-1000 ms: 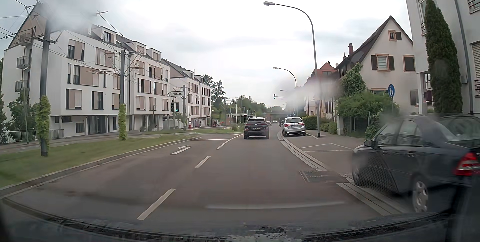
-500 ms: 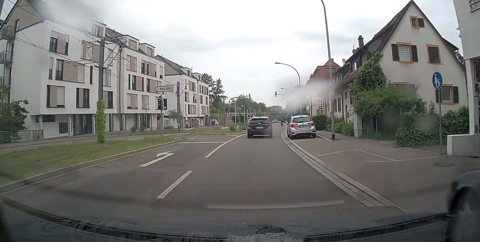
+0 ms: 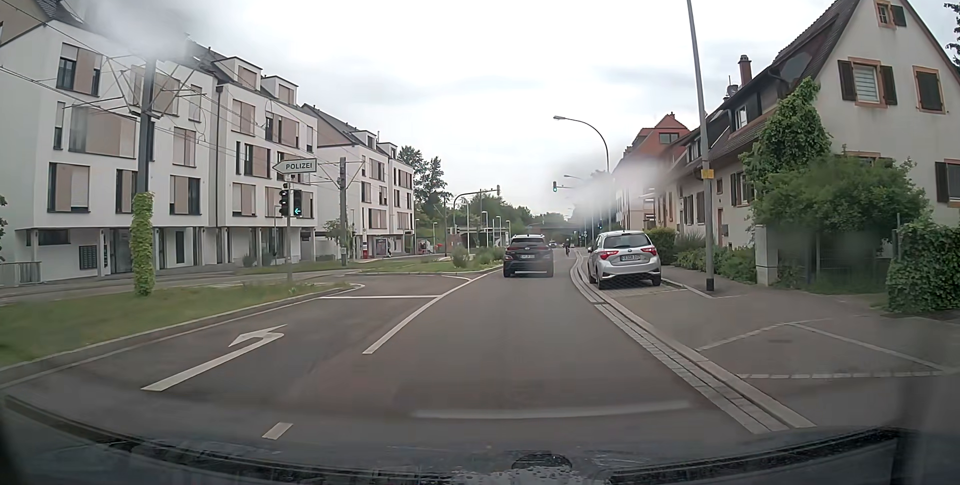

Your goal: Follow the waypoints while adhering to traffic rules and regulations

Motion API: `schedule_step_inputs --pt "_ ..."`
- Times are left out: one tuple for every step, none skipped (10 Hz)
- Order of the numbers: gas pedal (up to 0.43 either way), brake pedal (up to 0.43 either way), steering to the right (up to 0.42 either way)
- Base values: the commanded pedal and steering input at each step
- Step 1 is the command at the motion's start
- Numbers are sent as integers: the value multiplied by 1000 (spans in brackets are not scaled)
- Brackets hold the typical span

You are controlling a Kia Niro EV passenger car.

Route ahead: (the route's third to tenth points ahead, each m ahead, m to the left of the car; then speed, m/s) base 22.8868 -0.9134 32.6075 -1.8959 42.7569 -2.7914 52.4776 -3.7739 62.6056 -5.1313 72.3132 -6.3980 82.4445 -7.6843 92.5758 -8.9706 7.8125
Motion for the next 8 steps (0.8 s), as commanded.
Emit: schedule_step_inputs --pt "47 0 1" --pt "47 0 2" --pt "59 0 4" --pt "59 0 5" --pt "59 0 5" --pt "59 0 7" --pt "59 0 12" --pt "59 0 15"
